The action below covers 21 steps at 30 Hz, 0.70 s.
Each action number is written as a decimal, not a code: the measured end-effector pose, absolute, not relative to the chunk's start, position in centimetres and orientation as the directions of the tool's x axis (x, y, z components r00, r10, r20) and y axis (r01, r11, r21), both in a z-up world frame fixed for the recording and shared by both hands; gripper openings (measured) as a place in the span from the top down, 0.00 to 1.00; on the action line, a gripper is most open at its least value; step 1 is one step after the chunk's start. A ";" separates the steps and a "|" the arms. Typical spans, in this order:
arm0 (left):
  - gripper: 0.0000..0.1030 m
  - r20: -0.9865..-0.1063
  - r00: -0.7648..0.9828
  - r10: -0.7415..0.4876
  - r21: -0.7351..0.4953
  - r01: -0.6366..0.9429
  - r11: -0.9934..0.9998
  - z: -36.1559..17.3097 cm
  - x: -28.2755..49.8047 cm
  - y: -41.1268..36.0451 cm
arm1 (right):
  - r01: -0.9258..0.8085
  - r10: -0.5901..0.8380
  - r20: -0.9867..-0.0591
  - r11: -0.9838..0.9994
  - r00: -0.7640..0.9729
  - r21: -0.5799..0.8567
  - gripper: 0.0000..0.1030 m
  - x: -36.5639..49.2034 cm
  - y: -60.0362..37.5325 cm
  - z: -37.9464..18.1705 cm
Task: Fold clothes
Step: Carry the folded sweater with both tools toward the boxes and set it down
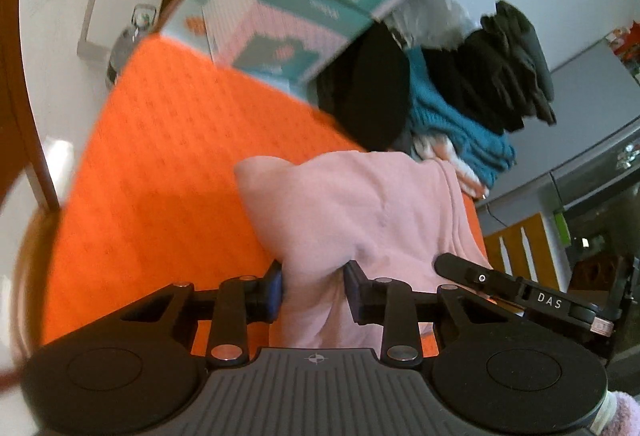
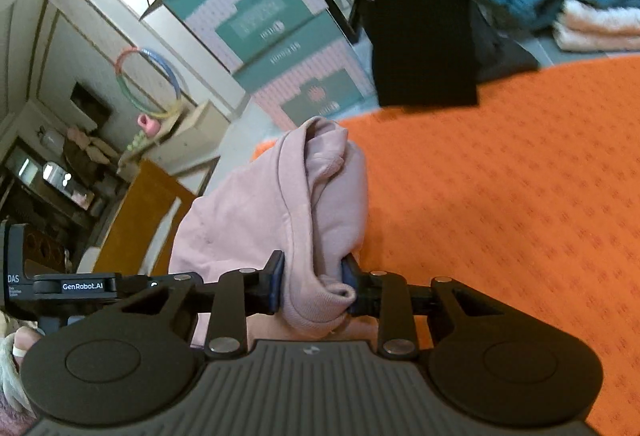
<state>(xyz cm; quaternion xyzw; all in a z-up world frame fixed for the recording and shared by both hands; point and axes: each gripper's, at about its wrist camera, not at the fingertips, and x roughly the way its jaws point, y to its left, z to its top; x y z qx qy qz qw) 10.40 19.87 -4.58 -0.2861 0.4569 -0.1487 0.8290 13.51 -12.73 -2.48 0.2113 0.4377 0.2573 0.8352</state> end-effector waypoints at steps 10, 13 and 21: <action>0.66 -0.689 0.583 -0.430 -0.567 -0.065 0.821 -4.8 17.7 26.9 | -0.194 0.623 -0.604 0.758 0.496 0.622 0.67 20.5 -5.2 -4.4; 0.66 -0.698 0.587 -0.410 -0.556 -0.085 0.827 -5.3 20.4 28.8 | -0.177 0.627 -0.597 0.749 0.500 0.639 0.67 22.7 -3.1 -5.2; 0.66 -0.725 0.590 -0.356 -0.512 -0.116 0.851 -7.1 25.8 32.5 | -0.139 0.626 -0.598 0.740 0.500 0.659 0.62 28.4 1.7 -7.9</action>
